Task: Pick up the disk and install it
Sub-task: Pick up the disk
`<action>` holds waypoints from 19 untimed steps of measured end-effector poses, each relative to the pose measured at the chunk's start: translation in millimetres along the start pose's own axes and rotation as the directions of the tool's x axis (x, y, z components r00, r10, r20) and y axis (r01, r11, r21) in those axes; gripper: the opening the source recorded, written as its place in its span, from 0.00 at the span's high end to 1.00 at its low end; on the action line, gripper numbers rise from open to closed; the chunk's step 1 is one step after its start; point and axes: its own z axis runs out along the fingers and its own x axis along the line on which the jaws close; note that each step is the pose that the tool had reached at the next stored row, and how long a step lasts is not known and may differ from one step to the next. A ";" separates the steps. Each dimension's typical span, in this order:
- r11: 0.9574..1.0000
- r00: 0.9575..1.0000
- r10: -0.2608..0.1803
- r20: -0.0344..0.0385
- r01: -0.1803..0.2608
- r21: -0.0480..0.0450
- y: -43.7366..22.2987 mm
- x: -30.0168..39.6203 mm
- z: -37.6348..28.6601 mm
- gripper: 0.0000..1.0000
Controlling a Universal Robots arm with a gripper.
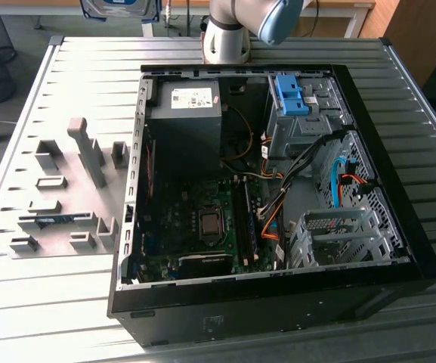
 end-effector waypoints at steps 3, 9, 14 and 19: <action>1.000 1.000 0.000 0.000 0.000 0.000 -8.1 -0.4 -0.1 0.63; 1.000 1.000 0.000 0.000 0.000 0.000 -26.3 -1.3 0.0 0.63; 1.000 1.000 0.000 0.000 0.000 0.000 -29.1 5.8 0.3 0.63; 1.000 1.000 0.000 0.000 0.000 0.000 -31.3 18.5 0.8 0.63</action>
